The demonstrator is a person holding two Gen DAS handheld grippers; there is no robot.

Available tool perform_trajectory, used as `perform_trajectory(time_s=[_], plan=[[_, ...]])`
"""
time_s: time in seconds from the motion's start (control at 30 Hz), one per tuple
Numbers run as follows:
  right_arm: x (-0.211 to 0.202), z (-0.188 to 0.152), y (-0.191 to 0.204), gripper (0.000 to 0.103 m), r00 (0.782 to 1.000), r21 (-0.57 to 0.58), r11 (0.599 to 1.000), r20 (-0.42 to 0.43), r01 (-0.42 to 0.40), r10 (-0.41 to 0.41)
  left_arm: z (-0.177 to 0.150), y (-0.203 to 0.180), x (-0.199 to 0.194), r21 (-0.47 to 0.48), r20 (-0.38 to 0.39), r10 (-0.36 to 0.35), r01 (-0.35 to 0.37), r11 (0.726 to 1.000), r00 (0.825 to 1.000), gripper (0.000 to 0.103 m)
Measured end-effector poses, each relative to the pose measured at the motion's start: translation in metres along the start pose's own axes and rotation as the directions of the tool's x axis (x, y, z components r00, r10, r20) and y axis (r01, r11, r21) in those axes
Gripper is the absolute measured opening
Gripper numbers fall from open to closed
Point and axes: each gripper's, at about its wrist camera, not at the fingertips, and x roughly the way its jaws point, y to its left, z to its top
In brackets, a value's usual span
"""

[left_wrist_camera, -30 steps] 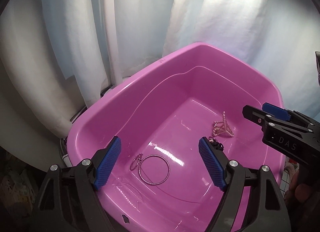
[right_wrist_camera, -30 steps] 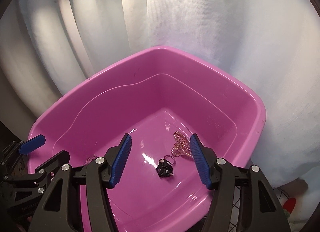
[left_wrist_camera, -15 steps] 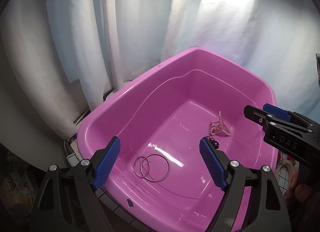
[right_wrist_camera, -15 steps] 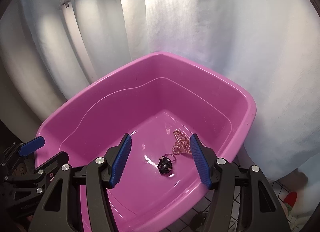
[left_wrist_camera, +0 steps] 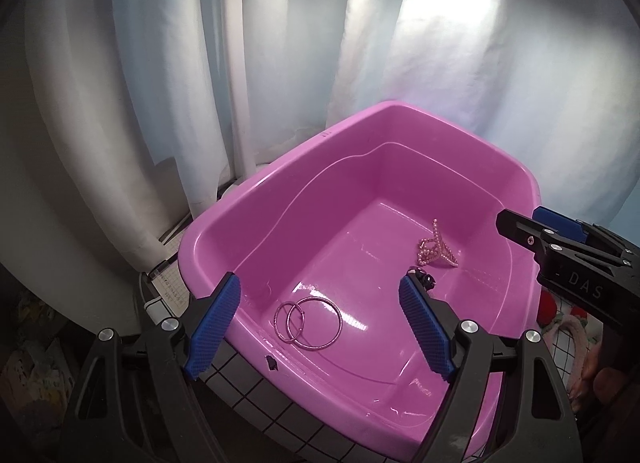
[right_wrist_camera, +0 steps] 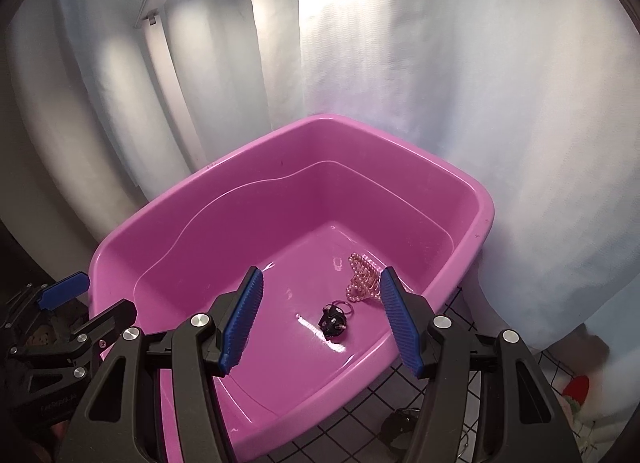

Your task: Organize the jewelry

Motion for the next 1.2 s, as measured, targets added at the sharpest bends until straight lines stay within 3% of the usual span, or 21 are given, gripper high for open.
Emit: perform_trajectory(time_s=[0.3,0.57,0.87,1.2], plan=[[-0.039,-0.018,-0.001,0.062,0.997,0.043,0.998,0.063,-0.045,0.042,-0.011,-0.006,-0.028,0.002,0.029,-0.005,0.005,1.0,1.0,0.08],[-0.079,-0.064,-0.019,0.064,0.994,0.087,0.994,0.087,-0.067,0.059,-0.034,-0.027,-0.058,0.023,0.044,0.002,-0.004,1.0,0.999,0.083],[-0.155,-0.154,-0.085,0.065,0.997,0.157,0.987,0.082,-0.026,0.013,-0.079,-0.069,-0.097,0.035,0.047,-0.056,0.055,0.998,0.997,0.085],[-0.226,-0.273,-0.18,0.066,0.989,0.274,0.951,-0.016,0.145,-0.146,-0.145,-0.14,-0.117,0.091,0.027,-0.147,0.144,0.985,0.989,0.091]])
